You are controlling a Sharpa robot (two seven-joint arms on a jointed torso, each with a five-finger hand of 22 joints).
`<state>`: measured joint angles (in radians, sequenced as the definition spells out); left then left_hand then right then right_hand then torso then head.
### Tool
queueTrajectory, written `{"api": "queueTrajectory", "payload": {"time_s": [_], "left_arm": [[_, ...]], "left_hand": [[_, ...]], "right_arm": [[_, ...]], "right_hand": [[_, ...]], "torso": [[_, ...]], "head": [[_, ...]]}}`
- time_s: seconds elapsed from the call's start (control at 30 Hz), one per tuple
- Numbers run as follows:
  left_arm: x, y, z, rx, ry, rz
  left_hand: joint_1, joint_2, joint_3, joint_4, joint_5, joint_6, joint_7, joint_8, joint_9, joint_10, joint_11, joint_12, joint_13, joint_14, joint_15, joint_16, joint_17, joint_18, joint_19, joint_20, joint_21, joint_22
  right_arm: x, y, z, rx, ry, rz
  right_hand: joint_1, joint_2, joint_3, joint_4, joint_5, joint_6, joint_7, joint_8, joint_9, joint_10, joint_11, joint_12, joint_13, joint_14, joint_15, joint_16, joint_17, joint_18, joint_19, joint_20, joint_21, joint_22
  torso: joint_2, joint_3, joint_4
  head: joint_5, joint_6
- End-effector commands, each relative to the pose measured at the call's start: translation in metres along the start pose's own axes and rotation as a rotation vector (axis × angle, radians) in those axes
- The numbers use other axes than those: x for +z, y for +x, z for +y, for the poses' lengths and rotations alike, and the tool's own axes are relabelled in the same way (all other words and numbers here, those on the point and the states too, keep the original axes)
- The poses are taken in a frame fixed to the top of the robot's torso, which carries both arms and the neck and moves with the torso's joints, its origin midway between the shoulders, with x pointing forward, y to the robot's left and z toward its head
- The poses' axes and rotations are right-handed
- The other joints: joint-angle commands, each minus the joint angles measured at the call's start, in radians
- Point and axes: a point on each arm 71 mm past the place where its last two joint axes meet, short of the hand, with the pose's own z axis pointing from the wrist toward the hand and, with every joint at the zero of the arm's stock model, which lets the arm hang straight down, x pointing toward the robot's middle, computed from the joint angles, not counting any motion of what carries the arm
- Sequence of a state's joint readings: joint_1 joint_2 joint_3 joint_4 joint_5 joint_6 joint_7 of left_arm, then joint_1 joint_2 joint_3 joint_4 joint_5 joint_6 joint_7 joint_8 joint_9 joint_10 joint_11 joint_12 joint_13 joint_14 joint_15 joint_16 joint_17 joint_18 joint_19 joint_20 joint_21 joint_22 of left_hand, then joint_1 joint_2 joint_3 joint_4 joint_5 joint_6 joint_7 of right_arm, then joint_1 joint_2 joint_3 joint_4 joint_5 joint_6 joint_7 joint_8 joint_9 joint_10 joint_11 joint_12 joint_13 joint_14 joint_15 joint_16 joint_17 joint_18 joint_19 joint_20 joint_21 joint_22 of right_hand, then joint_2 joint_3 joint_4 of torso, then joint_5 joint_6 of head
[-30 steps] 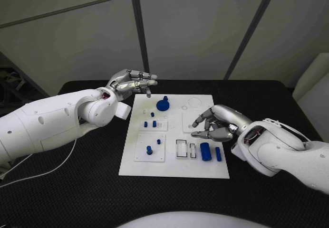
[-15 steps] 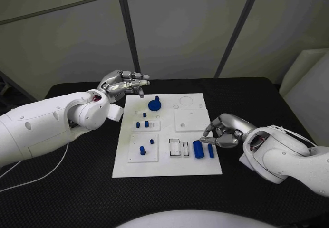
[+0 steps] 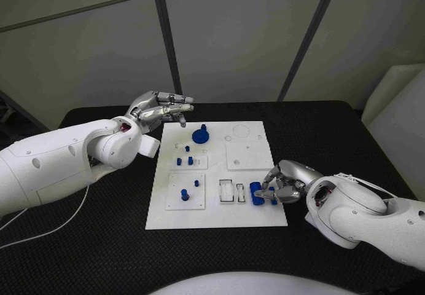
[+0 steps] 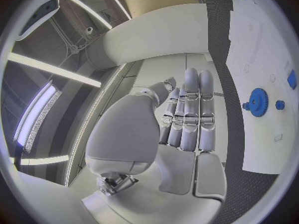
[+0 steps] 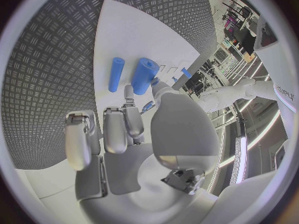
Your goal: Assemble the parts on the task board
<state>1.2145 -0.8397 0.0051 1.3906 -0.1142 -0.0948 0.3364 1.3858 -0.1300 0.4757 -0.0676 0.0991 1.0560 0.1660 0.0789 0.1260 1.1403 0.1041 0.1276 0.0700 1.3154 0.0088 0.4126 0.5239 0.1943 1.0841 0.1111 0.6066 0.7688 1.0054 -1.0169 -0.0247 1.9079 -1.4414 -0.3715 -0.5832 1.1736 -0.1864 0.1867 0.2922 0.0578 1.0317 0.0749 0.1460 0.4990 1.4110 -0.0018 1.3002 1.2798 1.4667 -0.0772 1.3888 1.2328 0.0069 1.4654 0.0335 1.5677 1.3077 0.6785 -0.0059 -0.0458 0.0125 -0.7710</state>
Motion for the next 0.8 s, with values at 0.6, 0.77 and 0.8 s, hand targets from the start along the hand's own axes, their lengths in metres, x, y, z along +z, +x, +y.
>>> {"api": "queueTrajectory", "payload": {"time_s": [0.6, 0.77, 0.8], "left_arm": [[-0.001, -0.001, -0.001, -0.011, 0.011, 0.010], [-0.002, -0.002, -0.001, -0.010, 0.009, 0.007], [-0.002, -0.002, -0.001, -0.010, 0.009, 0.007]], "left_hand": [[-0.008, 0.008, -0.007, 0.000, -0.003, -0.001, 0.001, -0.004, -0.001, -0.006, -0.001, 0.005, 0.000, 0.003, 0.005, -0.004, -0.001, -0.012, -0.005, 0.002, -0.006, -0.003], [-0.008, 0.008, -0.007, 0.000, -0.003, -0.001, 0.001, -0.004, -0.001, -0.006, -0.001, 0.005, 0.000, 0.003, 0.005, -0.004, -0.001, -0.012, -0.005, 0.002, -0.006, -0.003], [-0.008, 0.008, -0.007, 0.000, -0.003, -0.001, 0.001, -0.004, -0.001, -0.006, -0.001, 0.005, 0.000, 0.003, 0.005, -0.004, -0.001, -0.012, -0.005, 0.002, -0.006, -0.003]], "right_arm": [[0.008, 0.018, 0.010, -0.092, 0.032, 0.070], [0.009, 0.018, 0.011, -0.074, 0.037, 0.042], [0.009, 0.017, 0.011, -0.068, 0.037, 0.034]], "right_hand": [[-0.043, 0.006, -0.050, 0.001, 0.005, -0.002, -0.004, -0.001, 0.061, -0.013, -0.003, -0.006, 0.003, 0.043, 0.003, 0.007, 0.008, -0.007, 0.105, 0.004, 0.003, 0.263], [-0.036, 0.015, -0.048, 0.001, 0.037, 0.012, -0.010, 0.009, 0.091, -0.011, -0.008, -0.005, 0.008, 0.043, 0.000, 0.008, 0.011, -0.007, 0.105, 0.002, 0.003, 0.263], [-0.034, 0.017, -0.048, 0.001, 0.054, 0.014, -0.012, 0.010, 0.102, -0.009, -0.010, -0.004, 0.010, 0.043, -0.001, 0.008, 0.012, -0.007, 0.105, 0.000, 0.003, 0.263]], "torso": [[0.001, -0.0006, 0.0011], [0.000, -0.0005, -0.0004], [0.000, -0.0005, -0.0006]], "head": [[0.000, -0.008], [0.003, -0.007], [0.004, -0.008]]}}
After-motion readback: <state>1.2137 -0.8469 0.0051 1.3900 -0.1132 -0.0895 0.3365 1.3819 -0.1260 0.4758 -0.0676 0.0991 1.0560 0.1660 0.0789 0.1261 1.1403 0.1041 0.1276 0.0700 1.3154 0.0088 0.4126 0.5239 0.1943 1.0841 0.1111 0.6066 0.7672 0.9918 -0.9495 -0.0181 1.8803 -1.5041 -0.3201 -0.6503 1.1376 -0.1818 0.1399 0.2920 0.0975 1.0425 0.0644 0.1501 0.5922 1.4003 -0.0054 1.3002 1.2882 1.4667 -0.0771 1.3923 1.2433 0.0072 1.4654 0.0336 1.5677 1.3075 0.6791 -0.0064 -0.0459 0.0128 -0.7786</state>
